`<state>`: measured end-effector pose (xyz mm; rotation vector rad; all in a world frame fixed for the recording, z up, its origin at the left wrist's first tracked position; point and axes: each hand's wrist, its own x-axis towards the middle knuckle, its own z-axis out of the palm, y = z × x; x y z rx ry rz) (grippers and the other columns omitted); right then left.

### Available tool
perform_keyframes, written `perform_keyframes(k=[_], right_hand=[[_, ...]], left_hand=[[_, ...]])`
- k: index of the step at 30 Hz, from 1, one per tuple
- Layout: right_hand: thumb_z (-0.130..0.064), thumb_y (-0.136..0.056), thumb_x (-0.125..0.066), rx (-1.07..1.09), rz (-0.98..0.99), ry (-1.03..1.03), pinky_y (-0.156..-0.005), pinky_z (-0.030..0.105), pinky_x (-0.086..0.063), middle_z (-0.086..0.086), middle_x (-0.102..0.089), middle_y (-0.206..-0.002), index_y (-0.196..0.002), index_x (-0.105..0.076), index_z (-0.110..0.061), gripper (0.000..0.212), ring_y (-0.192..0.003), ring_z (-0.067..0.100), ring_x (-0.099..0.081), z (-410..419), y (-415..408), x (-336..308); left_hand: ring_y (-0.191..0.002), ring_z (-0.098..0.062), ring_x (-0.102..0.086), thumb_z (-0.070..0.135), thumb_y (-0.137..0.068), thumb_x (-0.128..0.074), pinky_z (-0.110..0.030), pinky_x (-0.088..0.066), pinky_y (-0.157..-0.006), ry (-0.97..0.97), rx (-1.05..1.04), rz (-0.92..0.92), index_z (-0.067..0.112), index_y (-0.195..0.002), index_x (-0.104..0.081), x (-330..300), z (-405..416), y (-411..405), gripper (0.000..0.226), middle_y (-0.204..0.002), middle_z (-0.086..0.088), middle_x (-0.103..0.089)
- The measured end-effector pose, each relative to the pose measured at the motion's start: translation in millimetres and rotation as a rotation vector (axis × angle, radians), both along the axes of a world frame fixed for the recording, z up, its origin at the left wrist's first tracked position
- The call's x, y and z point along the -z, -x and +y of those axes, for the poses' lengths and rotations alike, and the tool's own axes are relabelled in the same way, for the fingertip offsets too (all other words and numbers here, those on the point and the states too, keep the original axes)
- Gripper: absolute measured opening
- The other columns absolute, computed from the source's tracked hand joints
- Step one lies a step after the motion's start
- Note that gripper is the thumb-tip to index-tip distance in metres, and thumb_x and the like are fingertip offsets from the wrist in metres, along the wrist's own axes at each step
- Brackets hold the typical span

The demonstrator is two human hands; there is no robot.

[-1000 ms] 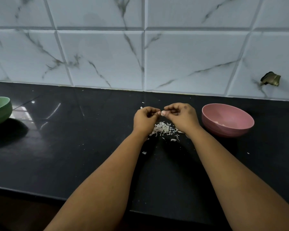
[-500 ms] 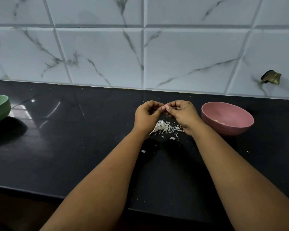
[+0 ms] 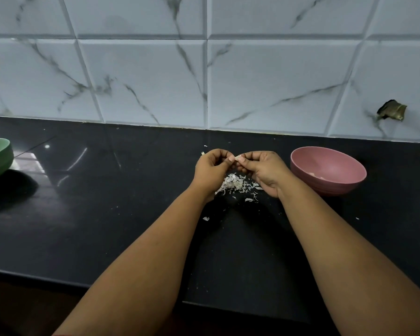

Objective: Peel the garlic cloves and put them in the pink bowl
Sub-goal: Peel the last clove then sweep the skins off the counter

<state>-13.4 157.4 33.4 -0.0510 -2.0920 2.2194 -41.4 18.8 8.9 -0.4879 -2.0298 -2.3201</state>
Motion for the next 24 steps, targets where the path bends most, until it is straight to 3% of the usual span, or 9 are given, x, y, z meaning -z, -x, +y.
perform_keyframes(k=[4,9,10,12,15,18,21,24], right_hand=[[0.002,-0.092,-0.058,-0.054,-0.062,0.138,-0.057,0.012,-0.052,0.003,-0.066,-0.065,-0.087,-0.065,0.000,0.009,-0.057,0.005,-0.062,0,-3,-4],[0.001,-0.092,-0.057,-0.022,-0.063,0.193,-0.056,0.012,-0.051,0.003,-0.066,-0.066,-0.086,-0.066,-0.001,0.011,-0.058,0.005,-0.059,-2,-1,-5],[0.001,-0.093,-0.057,-0.020,-0.063,0.206,-0.056,0.012,-0.050,0.002,-0.067,-0.066,-0.085,-0.066,-0.001,0.012,-0.058,0.005,-0.058,-2,0,-4],[-0.001,-0.093,-0.057,-0.015,-0.066,0.227,-0.055,0.012,-0.050,0.001,-0.068,-0.067,-0.086,-0.066,-0.001,0.012,-0.058,0.004,-0.057,-2,2,-4],[-0.004,-0.093,-0.059,0.000,-0.072,0.187,-0.054,0.013,-0.049,0.003,-0.064,-0.071,-0.087,-0.066,-0.003,0.010,-0.061,0.006,-0.056,-3,1,-3],[-0.010,-0.089,-0.067,0.094,0.021,-0.064,-0.057,0.016,-0.049,0.000,-0.067,-0.073,-0.086,-0.068,-0.012,0.003,-0.066,0.008,-0.059,-2,2,0],[-0.011,-0.084,-0.072,0.262,0.362,-0.568,-0.072,0.016,-0.052,-0.003,-0.070,-0.090,-0.094,-0.071,-0.021,0.015,-0.079,0.006,-0.065,3,6,2],[-0.006,-0.080,-0.074,0.192,0.554,-0.711,-0.075,0.012,-0.050,-0.002,-0.069,-0.092,-0.096,-0.075,-0.016,0.019,-0.080,0.003,-0.065,2,5,3]], left_hand=[[-0.064,-0.008,-0.066,-0.001,-0.097,-0.053,-0.021,-0.057,-0.072,-0.056,0.094,-0.070,0.003,-0.086,-0.060,-5,-1,-2,0.014,-0.072,-0.006,-0.064],[-0.082,-0.024,-0.067,0.008,-0.092,-0.066,-0.041,-0.058,-0.087,-0.025,0.031,0.031,0.010,-0.093,-0.066,-1,-3,0,0.002,-0.082,-0.010,-0.066],[-0.085,-0.026,-0.067,0.010,-0.089,-0.070,-0.044,-0.058,-0.088,0.004,0.007,0.063,0.014,-0.097,-0.069,0,-2,-1,0.008,-0.084,-0.010,-0.066],[-0.087,-0.023,-0.067,0.010,-0.087,-0.073,-0.040,-0.058,-0.088,0.035,-0.015,0.107,0.018,-0.101,-0.072,1,-1,-2,0.016,-0.085,-0.008,-0.068],[-0.087,-0.017,-0.070,0.006,-0.088,-0.070,-0.033,-0.058,-0.086,0.010,-0.025,0.130,0.011,-0.096,-0.073,-1,1,-5,0.009,-0.088,-0.004,-0.074],[-0.085,-0.017,-0.070,0.008,-0.090,-0.069,-0.031,-0.058,-0.083,0.014,-0.068,0.116,0.012,-0.092,-0.073,-1,0,-3,0.006,-0.086,-0.005,-0.074],[-0.072,-0.010,-0.066,0.005,-0.095,-0.061,-0.024,-0.055,-0.073,-0.007,-0.065,0.046,0.012,-0.090,-0.069,0,0,-1,0.011,-0.078,-0.004,-0.070],[-0.073,-0.012,-0.064,0.002,-0.097,-0.057,-0.024,-0.055,-0.074,-0.029,-0.032,0.006,0.009,-0.090,-0.068,0,1,1,0.015,-0.079,-0.007,-0.069]])
